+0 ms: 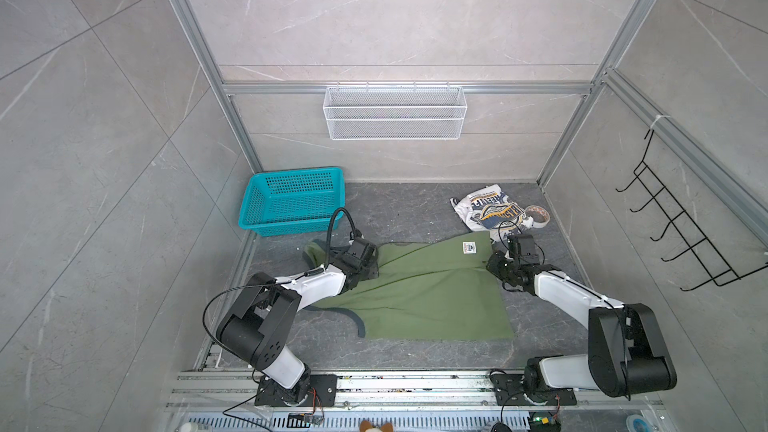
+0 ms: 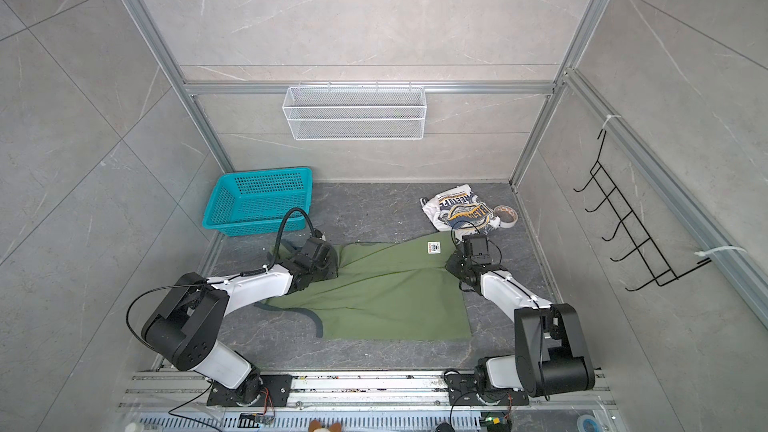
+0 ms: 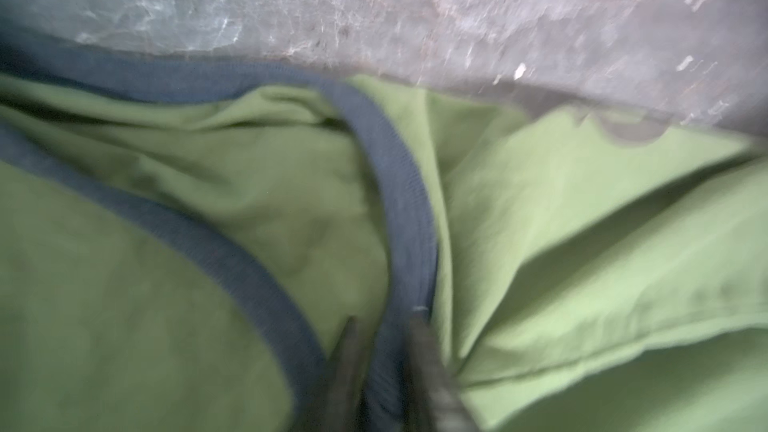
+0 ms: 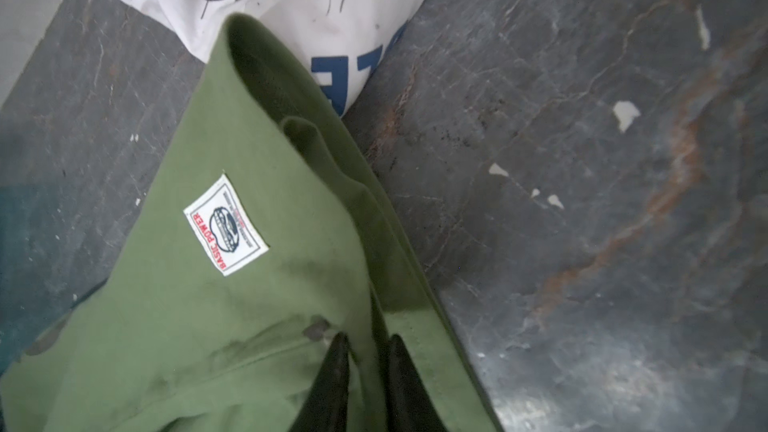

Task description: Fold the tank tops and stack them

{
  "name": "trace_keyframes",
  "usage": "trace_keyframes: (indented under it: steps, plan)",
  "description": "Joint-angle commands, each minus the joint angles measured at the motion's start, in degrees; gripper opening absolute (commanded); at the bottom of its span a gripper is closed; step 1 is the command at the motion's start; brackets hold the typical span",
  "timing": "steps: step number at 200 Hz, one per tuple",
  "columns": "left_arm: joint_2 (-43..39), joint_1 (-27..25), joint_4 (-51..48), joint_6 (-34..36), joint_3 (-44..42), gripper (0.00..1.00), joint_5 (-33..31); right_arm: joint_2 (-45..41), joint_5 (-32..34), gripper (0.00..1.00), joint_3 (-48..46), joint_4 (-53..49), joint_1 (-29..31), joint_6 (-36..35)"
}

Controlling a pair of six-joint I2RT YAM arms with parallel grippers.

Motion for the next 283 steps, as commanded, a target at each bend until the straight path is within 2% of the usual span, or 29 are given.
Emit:
trace_keyframes:
  steps: [1, 31, 43, 76, 101, 138, 177, 240, 263, 283]
  plan:
    - [-4.23, -0.01, -3.93, -1.04, 2.1, 0.36, -3.87, -1.4, 3.71, 0.38, 2.02, -4.44, -0.29, 0.68]
    - [-8.06, 0.19, -8.03, 1.34, 4.94, 0.54, -7.37, -3.57, 6.31, 0.59, 5.71, -8.88, -0.32, -0.32]
    - [-7.96, 0.79, -8.89, 2.81, 6.41, 0.6, -6.26, -3.9, 5.84, 0.64, 6.34, -8.84, -0.29, -1.27]
    - [-1.39, 1.66, -13.19, 3.94, 13.43, 0.64, 0.06, 1.29, 1.04, 0.65, 8.88, -9.31, -0.32, -1.44]
    - [3.94, 1.65, -18.52, 1.89, 17.04, 0.67, -0.31, 4.89, 0.75, 0.65, 10.17, -11.33, -0.38, -1.08]
    - [7.42, 2.03, -19.17, 0.27, 17.05, 0.68, 1.98, 8.35, -0.09, 0.64, 10.71, -12.03, -1.33, -1.03]
    - [8.13, 2.1, -17.93, -0.48, 16.34, 0.61, 4.11, 9.38, -4.14, 0.58, 9.33, -9.39, -1.84, -1.41]
    - [7.41, 2.11, -20.36, -1.76, 16.02, 0.48, 4.92, 9.83, -3.28, 0.42, 9.22, -9.76, -1.91, -1.43]
    - [7.19, 2.1, -19.9, -2.48, 15.31, 0.39, 6.16, 10.58, -3.96, 0.37, 9.49, -9.67, -1.93, -1.41]
    - [5.98, 2.1, -18.96, -3.03, 14.42, 0.29, 6.48, 10.06, -4.15, 0.28, 9.46, -9.91, -1.91, -1.42]
